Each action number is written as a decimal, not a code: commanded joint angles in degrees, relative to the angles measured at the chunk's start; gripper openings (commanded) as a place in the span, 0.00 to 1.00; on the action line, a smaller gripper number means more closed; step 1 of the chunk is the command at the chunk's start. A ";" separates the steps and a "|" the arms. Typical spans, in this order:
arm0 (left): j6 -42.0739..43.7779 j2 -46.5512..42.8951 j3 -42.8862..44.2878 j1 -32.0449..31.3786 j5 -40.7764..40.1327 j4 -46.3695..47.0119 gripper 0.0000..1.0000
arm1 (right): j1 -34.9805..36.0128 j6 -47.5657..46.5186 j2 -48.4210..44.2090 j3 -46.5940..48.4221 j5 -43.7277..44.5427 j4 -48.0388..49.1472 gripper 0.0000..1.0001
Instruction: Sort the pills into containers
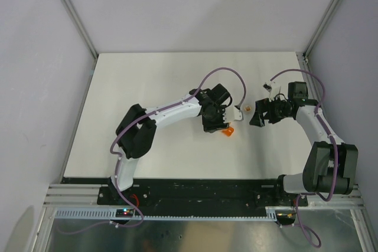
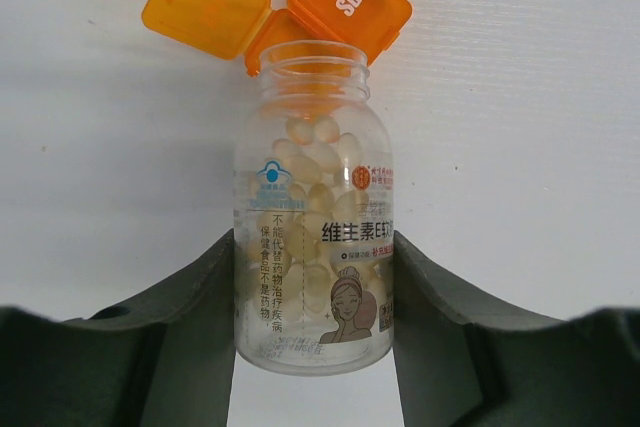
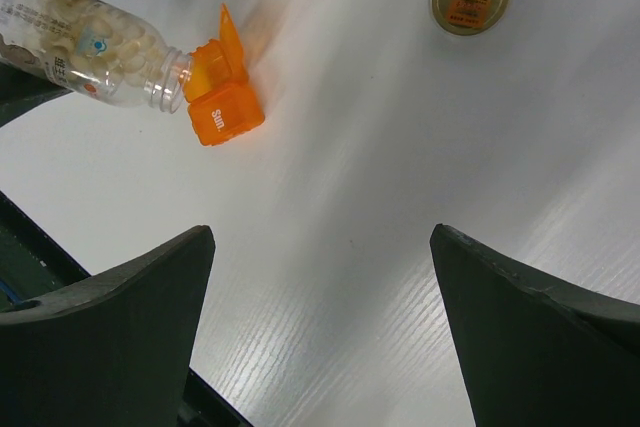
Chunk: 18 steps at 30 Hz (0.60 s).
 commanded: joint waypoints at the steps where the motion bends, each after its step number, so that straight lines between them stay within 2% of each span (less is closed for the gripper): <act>1: -0.64 -4.94 -1.55 0.53 1.31 3.19 0.00 | -0.34 -0.79 0.07 -0.26 -1.29 0.13 0.96; 10: -1.23 -7.33 -4.68 1.20 1.90 6.05 0.00 | 0.50 0.31 -0.38 -0.23 -2.95 0.46 0.96; 18: -2.18 -10.64 -7.74 1.93 2.84 8.79 0.00 | 10.99 3.48 1.41 0.84 4.34 3.04 0.96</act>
